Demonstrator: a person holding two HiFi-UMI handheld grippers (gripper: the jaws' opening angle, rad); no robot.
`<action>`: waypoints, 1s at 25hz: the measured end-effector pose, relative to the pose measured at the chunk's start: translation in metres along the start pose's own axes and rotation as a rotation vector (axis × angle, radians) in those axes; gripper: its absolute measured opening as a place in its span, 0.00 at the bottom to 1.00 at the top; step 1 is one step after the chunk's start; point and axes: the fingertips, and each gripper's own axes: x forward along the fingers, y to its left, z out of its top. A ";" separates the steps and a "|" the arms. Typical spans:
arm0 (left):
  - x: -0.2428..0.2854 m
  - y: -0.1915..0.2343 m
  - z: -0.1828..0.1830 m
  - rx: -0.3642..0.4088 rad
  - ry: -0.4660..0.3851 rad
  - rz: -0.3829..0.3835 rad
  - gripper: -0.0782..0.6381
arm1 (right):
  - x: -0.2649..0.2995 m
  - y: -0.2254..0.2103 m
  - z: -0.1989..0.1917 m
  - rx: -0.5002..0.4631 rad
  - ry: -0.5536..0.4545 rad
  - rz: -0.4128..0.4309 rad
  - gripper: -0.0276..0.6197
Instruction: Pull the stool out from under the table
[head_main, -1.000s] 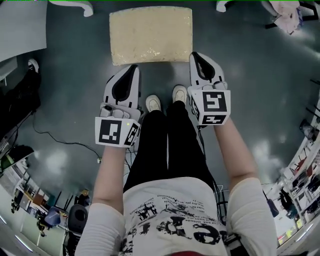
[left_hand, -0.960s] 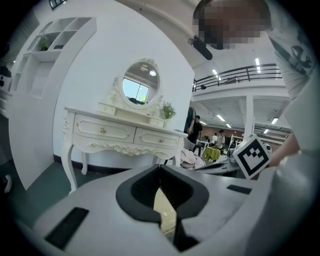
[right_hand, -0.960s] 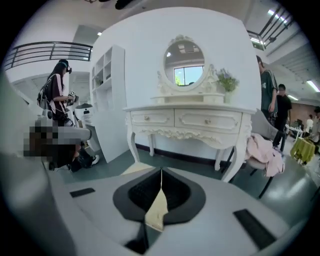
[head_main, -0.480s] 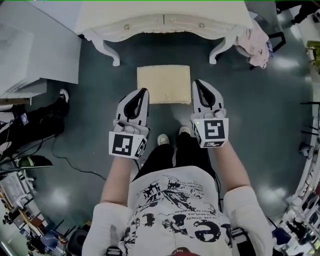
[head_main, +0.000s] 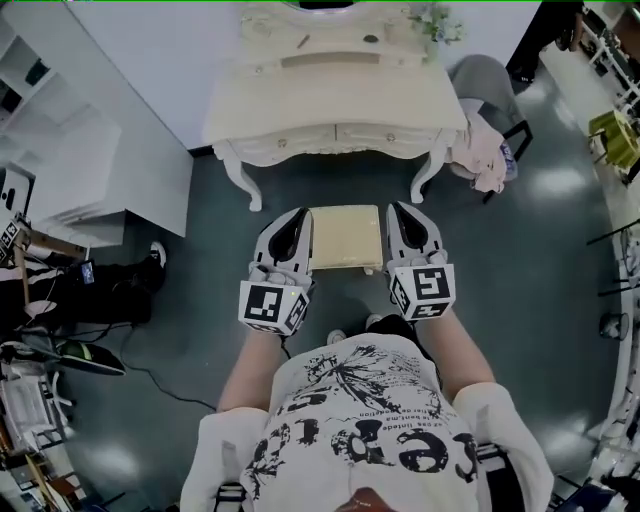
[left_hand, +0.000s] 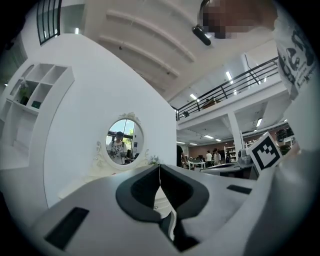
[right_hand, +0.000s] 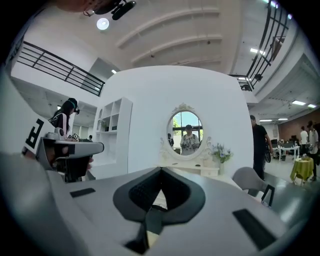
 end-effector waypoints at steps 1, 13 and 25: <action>-0.004 0.000 0.005 0.005 0.003 0.002 0.14 | -0.004 0.004 0.006 -0.003 -0.006 -0.001 0.07; -0.018 -0.002 0.032 0.083 -0.002 0.003 0.14 | -0.024 0.011 0.033 -0.030 -0.055 0.004 0.07; -0.022 0.000 0.024 0.088 0.029 0.005 0.14 | -0.022 0.027 0.023 -0.052 -0.030 0.021 0.07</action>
